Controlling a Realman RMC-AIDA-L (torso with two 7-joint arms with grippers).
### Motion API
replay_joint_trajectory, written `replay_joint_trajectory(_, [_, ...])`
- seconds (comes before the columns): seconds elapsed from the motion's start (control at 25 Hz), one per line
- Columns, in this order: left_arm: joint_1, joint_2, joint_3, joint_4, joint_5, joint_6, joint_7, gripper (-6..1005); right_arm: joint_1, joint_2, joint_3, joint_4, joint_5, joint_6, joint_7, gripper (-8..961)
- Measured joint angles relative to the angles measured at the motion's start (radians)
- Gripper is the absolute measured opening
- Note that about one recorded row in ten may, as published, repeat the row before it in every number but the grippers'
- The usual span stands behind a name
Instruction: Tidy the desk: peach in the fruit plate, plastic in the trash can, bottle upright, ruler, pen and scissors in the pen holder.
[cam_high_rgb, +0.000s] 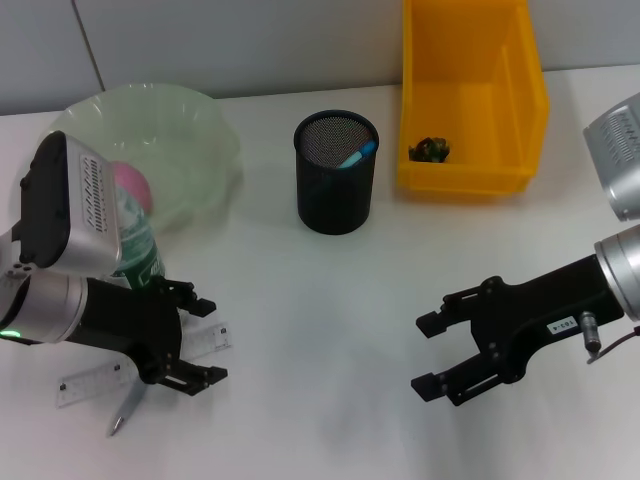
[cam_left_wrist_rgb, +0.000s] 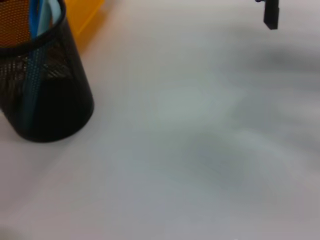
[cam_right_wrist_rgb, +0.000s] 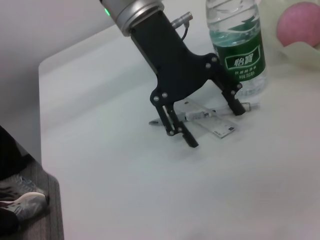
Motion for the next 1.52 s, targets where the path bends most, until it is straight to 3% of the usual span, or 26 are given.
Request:
replay_joint_trajectory(1.44, [-0.02, 0.001, 0.005, -0.05, 0.013, -0.036, 0.015, 825, 0.009, -0.002, -0.03, 0.025, -0.014, 0.028, 0.0, 852])
replay_joint_trajectory(1.52, [-0.02, 0.001, 0.005, -0.051, 0.014, -0.039, 0.015, 772, 0.009, -0.001, -0.03, 0.027, -0.015, 0.028, 0.0, 852])
